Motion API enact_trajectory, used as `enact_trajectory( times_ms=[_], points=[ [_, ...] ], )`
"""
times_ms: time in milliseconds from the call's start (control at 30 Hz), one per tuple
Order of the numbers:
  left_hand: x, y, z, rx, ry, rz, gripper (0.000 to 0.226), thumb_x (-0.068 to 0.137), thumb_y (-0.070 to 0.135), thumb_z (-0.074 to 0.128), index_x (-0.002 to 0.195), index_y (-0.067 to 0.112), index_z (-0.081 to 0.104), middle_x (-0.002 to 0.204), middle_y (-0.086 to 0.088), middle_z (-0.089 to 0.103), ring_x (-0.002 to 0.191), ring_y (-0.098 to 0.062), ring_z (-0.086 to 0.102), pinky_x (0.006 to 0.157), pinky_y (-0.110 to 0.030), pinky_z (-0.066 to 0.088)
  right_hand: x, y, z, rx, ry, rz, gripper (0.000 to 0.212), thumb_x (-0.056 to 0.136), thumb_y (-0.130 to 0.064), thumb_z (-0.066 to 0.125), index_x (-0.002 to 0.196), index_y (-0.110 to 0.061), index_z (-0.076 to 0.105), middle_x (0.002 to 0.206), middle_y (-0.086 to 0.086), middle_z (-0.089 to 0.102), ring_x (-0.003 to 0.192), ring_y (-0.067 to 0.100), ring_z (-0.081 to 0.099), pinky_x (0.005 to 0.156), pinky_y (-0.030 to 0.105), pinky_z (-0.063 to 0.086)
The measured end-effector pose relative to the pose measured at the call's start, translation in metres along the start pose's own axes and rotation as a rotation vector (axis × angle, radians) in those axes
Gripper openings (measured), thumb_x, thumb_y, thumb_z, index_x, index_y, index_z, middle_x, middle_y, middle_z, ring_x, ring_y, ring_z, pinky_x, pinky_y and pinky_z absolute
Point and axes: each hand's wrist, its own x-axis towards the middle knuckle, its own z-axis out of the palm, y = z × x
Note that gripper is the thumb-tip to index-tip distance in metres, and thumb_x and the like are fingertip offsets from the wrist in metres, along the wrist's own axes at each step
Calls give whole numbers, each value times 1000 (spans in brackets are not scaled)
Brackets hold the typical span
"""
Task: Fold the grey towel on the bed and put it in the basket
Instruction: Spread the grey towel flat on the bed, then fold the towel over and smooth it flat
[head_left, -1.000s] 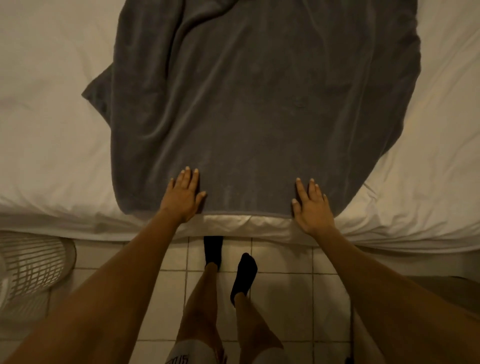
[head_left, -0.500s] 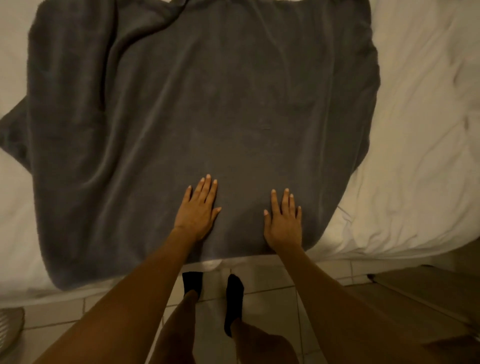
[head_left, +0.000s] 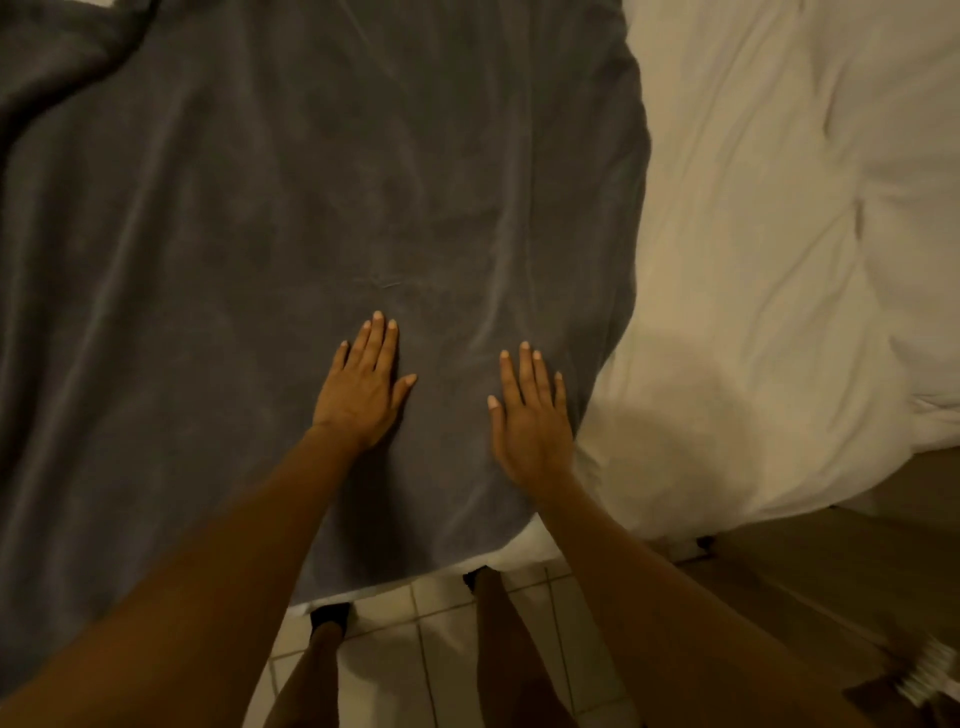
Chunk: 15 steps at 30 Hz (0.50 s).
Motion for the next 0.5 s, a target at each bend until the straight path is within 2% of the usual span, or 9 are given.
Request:
enact_trajectory(
  times_ms=[100, 300, 500],
  points=[
    [29, 33, -12, 11, 10, 27, 70, 99, 46, 31, 152, 11, 2, 160, -8, -3, 148, -21, 0, 119, -39, 4, 15, 21, -14, 55, 54, 54, 58, 97, -38, 30, 149, -13, 24, 155, 10, 24, 143, 24, 20, 115, 46, 13],
    [98, 96, -48, 66, 46, 152, 70, 100, 46, 29, 152, 11, -1, 160, -6, -6, 148, -19, -2, 119, -37, 3, 57, 68, -45, 200, 75, 245, 68, 93, -50, 7, 151, -15, 0, 159, 6, 3, 146, 21, 0, 117, 42, -1],
    [182, 146, -88, 208, 135, 310, 70, 99, 45, 29, 152, 10, -1, 160, -8, -3, 148, -20, 1, 119, -37, 5, 91, 99, -46, 222, 107, 395, 65, 99, -46, 18, 151, -11, 3, 159, 9, 1, 146, 22, -4, 117, 43, -2]
  ],
)
